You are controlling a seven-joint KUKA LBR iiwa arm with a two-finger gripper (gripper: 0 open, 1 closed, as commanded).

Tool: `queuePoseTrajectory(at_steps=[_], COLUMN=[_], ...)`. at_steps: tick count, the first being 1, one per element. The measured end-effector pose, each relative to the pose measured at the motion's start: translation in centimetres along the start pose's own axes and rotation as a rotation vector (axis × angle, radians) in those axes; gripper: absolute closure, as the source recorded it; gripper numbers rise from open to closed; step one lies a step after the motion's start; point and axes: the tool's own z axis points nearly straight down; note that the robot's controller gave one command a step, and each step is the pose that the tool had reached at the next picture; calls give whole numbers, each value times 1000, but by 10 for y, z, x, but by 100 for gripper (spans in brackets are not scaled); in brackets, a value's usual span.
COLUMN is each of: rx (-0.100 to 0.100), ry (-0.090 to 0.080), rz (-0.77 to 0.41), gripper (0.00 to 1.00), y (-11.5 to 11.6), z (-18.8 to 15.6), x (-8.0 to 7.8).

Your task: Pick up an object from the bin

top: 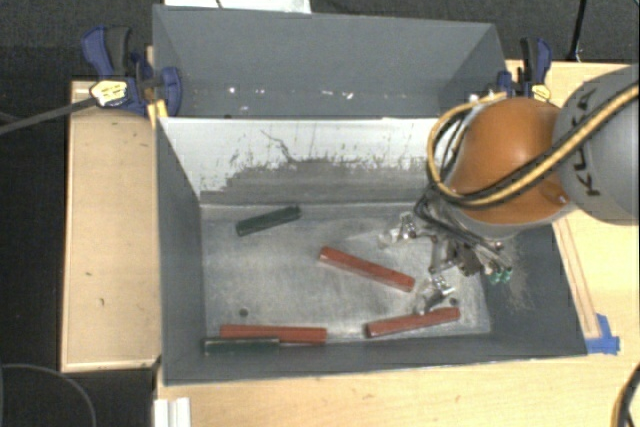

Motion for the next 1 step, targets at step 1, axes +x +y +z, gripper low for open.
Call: queuePoseTrajectory(at_steps=[1], rx=[1], ry=[0], rz=[240], gripper=[0], y=[9], z=[64], x=[-13])
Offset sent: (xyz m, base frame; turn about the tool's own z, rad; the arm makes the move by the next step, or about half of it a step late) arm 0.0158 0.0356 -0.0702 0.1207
